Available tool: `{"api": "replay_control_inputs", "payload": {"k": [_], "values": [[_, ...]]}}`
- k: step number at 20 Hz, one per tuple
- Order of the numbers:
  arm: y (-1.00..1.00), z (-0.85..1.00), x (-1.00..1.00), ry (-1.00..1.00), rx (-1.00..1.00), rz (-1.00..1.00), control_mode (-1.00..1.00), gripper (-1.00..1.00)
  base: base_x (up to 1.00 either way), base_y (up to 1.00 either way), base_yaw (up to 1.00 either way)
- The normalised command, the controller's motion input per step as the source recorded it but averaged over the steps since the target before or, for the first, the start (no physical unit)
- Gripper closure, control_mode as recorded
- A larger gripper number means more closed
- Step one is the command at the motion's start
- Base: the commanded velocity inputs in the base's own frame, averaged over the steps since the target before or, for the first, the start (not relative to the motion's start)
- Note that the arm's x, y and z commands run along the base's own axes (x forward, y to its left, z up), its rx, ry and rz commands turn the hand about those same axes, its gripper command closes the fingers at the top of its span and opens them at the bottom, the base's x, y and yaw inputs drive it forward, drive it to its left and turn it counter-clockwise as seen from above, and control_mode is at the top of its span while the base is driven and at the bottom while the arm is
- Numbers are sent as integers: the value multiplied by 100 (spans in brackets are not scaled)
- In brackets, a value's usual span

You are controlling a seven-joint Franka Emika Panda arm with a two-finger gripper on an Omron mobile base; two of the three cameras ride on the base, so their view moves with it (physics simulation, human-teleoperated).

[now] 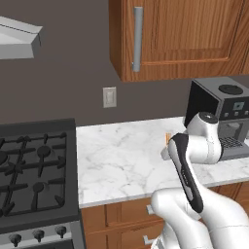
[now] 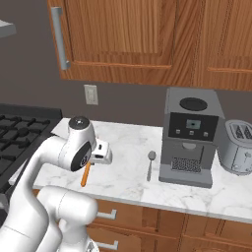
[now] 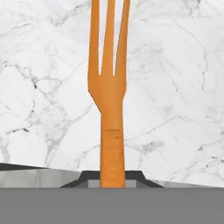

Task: Take the fork and place it on the left side of the plate. Then take the spoon and place it on the right side of the plate. Make sure they're directly next to the plate.

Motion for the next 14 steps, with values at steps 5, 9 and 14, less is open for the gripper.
{"api": "replay_control_inputs", "payload": {"k": [5,9,14], "values": [[0,0,0,0,0,0,-100,100,0,0,0],[0,0,0,0,0,0,100,100,0,0,0],[0,0,0,0,0,0,100,100,0,0,0]]}}
